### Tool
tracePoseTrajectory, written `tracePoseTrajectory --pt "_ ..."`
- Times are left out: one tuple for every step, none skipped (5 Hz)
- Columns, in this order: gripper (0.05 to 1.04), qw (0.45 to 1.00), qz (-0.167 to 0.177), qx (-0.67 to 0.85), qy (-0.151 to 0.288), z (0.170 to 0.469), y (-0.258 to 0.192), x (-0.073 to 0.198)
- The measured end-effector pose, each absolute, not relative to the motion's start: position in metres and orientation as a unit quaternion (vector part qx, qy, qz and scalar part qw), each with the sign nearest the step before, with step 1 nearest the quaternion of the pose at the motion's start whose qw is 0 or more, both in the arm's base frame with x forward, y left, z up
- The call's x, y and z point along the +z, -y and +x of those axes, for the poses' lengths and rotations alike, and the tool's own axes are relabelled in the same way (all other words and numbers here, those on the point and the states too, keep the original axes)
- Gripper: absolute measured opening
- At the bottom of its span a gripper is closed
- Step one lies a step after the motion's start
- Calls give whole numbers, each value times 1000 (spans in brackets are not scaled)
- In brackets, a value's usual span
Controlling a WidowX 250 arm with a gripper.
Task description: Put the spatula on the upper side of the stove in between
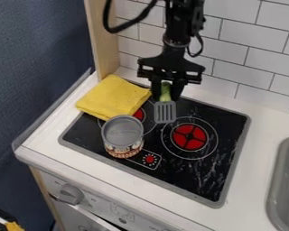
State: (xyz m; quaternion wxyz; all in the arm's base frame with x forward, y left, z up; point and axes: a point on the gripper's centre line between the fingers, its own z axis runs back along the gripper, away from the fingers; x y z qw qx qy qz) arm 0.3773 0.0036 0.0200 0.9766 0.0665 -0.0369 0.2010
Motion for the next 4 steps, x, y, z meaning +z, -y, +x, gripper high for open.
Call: tracePoseTrajectory --pt "411 980 77 180 29 391 -4 7" --pt "411 983 82 164 27 398 -5 -4" --pt "411 984 86 154 25 402 -7 -16" --pt "411 983 100 152 34 402 -12 -17"
